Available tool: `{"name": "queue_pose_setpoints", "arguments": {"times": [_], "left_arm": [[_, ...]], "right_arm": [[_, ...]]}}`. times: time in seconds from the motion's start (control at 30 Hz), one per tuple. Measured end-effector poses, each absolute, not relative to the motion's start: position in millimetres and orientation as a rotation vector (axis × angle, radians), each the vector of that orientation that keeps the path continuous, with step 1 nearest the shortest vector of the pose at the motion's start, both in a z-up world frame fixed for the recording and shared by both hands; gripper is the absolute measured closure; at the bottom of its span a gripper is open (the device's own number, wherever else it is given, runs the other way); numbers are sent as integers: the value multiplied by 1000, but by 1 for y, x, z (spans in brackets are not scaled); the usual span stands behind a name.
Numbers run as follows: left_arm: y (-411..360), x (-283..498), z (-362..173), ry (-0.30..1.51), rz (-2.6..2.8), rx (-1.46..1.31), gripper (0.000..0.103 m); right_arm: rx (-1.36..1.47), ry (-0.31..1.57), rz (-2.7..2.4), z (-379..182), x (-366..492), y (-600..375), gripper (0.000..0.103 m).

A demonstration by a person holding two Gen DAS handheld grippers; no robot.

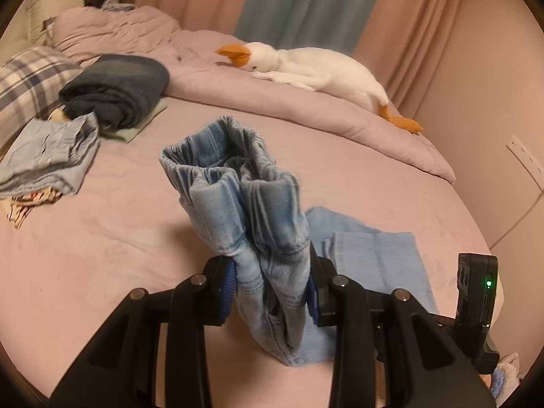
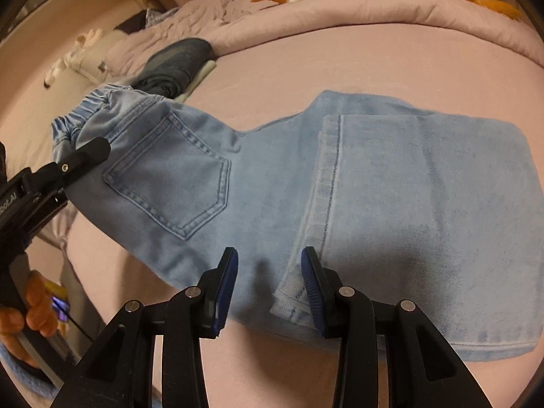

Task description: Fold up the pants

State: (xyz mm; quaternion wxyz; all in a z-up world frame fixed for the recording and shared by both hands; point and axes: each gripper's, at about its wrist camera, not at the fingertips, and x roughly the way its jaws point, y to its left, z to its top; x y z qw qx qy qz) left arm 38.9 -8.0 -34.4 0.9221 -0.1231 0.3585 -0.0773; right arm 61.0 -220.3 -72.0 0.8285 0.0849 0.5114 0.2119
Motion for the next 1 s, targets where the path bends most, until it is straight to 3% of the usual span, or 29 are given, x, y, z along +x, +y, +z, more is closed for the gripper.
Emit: {"name": "queue_pose_setpoints", "arguments": {"times": [0.13, 1.0], "left_arm": [[-24, 42, -30, 735, -180, -222, 70], [-105, 62, -43, 803, -299, -64, 70]], "right_arm": [[246, 1066, 442, -71, 58, -231, 57], [566, 1008, 394, -80, 60, -303, 53]]}}
